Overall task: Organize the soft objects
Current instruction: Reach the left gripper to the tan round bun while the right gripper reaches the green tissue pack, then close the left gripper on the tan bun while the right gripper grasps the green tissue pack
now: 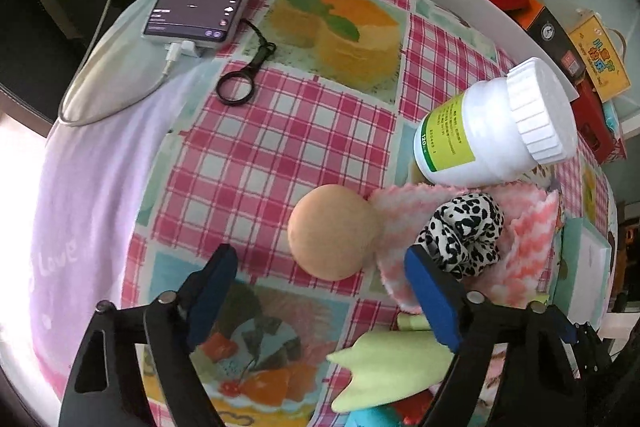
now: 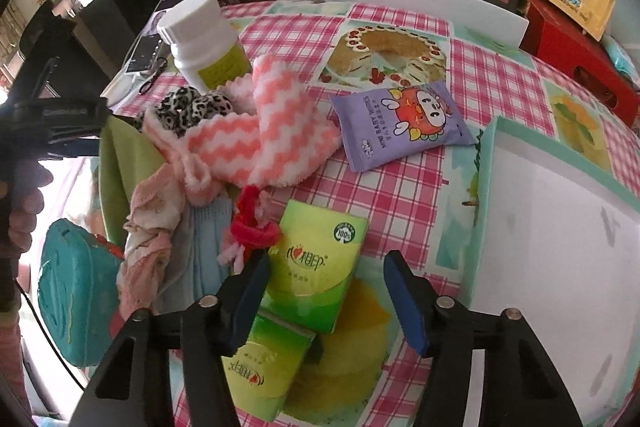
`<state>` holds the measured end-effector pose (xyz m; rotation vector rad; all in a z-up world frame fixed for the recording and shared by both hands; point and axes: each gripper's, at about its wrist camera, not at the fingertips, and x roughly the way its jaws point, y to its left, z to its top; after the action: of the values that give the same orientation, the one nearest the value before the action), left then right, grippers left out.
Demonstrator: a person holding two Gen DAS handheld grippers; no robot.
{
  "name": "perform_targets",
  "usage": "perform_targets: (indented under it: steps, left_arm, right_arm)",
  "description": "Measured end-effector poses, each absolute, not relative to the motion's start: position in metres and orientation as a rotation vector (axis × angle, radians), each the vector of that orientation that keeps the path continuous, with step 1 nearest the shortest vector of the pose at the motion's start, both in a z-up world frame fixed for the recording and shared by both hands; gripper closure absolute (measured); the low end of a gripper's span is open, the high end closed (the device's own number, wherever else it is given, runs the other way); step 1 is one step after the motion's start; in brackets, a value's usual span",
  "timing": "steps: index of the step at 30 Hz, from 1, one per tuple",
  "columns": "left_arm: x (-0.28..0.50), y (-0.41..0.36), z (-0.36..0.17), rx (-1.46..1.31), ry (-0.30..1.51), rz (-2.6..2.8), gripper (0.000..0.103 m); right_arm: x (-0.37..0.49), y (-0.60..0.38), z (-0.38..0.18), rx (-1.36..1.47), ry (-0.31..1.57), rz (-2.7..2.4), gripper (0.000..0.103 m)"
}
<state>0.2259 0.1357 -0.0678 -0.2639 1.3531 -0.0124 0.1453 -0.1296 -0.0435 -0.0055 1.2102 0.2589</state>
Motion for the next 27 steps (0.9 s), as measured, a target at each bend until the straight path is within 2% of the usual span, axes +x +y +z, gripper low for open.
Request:
perform_targets:
  steps: [2, 6, 8, 22, 27]
  left_arm:
    - [0.232, 0.132, -0.07, -0.255, 1.344, -0.008, 0.025]
    - [0.239, 0.129, -0.07, -0.246, 1.334, 0.0, 0.049]
    - [0.24, 0.127, -0.071, -0.229, 1.329, 0.001, 0.055]
    - [0.218, 0.133, -0.067, -0.188, 1.31, 0.03, 0.057]
    - [0.206, 0.137, -0.067, -0.182, 1.319, 0.022, 0.057]
  right_arm:
    - [0.146, -0.131, -0.043, 0.001, 1.207, 0.264, 0.046]
    - [0.142, -0.133, -0.043, 0.003, 1.2, 0.271, 0.051]
    - [0.139, -0.133, -0.044, 0.013, 1.201, 0.277, 0.054]
    - [0.139, -0.124, -0.044, -0.016, 1.208, 0.277, 0.054]
    - [0.14, -0.116, -0.044, -0.087, 1.204, 0.26, 0.044]
